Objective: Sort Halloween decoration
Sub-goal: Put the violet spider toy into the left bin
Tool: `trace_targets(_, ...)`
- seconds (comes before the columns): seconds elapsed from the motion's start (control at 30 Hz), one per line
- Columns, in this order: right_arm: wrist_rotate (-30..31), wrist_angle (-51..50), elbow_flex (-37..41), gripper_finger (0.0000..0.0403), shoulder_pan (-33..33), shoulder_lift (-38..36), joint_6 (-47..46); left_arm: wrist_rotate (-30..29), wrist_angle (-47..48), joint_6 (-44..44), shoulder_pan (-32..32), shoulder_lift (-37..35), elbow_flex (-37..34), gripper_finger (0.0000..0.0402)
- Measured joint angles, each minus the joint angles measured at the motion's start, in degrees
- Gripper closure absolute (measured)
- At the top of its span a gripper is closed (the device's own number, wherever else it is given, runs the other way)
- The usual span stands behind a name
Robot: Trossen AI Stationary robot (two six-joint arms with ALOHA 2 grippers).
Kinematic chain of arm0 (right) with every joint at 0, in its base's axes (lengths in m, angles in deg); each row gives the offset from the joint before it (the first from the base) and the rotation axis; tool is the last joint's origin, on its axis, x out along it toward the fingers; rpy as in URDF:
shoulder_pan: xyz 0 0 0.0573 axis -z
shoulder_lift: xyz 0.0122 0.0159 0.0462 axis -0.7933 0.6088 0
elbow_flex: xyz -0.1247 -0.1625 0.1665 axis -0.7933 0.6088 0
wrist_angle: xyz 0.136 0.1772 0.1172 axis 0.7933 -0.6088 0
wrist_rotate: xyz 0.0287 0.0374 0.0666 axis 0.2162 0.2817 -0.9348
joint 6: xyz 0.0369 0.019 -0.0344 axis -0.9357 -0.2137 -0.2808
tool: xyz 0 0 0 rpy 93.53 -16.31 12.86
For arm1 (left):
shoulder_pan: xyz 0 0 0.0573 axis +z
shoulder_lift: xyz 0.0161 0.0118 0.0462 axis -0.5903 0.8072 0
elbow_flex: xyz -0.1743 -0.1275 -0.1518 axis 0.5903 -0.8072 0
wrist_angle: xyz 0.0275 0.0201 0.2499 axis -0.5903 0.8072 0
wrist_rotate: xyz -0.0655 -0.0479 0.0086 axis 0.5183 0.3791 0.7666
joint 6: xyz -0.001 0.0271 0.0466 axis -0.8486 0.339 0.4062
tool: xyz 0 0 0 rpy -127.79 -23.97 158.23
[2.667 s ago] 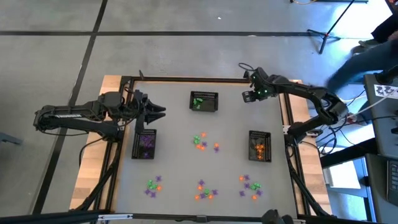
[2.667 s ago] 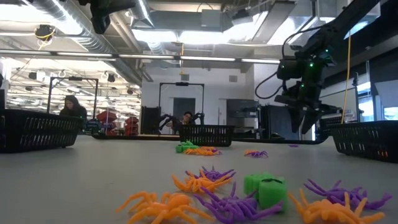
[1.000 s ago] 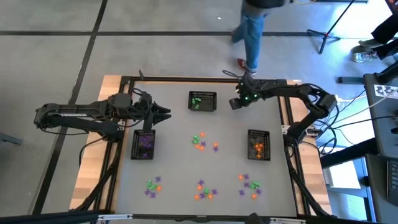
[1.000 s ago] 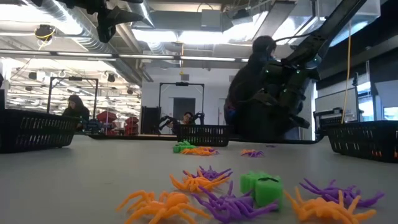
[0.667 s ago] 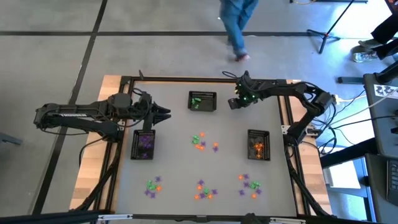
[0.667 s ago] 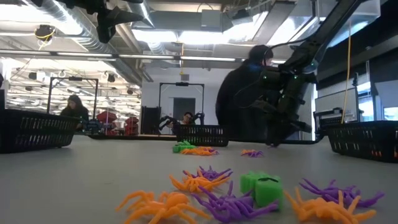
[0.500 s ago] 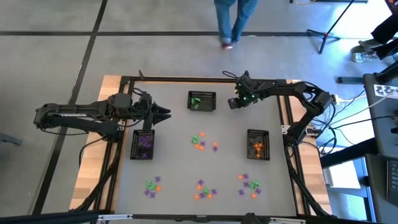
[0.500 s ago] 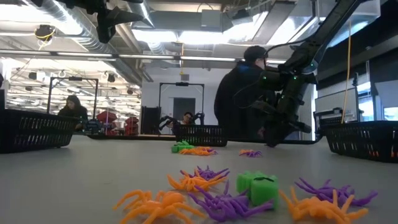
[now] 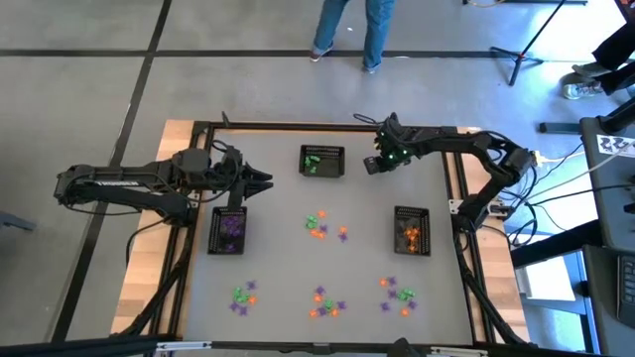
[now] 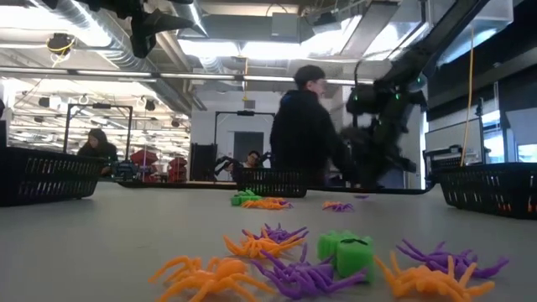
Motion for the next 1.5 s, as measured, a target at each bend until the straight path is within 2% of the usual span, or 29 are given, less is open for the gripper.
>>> trace_targets(0.23,-2.72,-3.93,-5.25,0.0402,-1.91,-6.23,0.05,0.00,-1.81,0.40,-0.02,-0.02,0.00,0.0248)
trace_targets(0.5,5.12,-7.89,-8.17,0.0395,-4.13,-6.79,1.64,0.00,-1.86,0.44,-0.02,-0.02,0.00,0.0248)
trace_targets(0.67,7.87,-9.71,-7.14,0.0347,-4.01,-2.46,1.54,1.68,-1.86,0.08,-0.02,-0.02,0.00,0.0248)
trace_targets(0.87,7.90,-8.75,-6.99,0.0276,-4.05,4.37,1.20,2.99,-1.89,-1.18,-0.02,-0.02,0.00,0.0248)
trace_targets(1.03,9.39,-8.22,-7.11,0.0253,-4.05,7.97,0.41,3.34,-1.86,-1.58,-0.02,-0.02,0.00,0.0248)
trace_targets(1.17,9.34,-8.04,-7.31,0.0256,-4.05,9.02,-0.31,4.31,-1.89,-2.43,-0.04,-0.02,0.00,0.0248)
trace_targets(1.27,9.16,-7.96,-7.29,0.0273,-4.05,9.10,-0.09,4.30,-1.88,-2.56,-0.04,-0.02,0.00,0.0248)
trace_targets(1.5,7.91,-7.71,-8.19,0.0361,-3.98,9.27,1.48,4.27,-1.86,-2.56,-0.02,-0.02,0.00,0.0248)
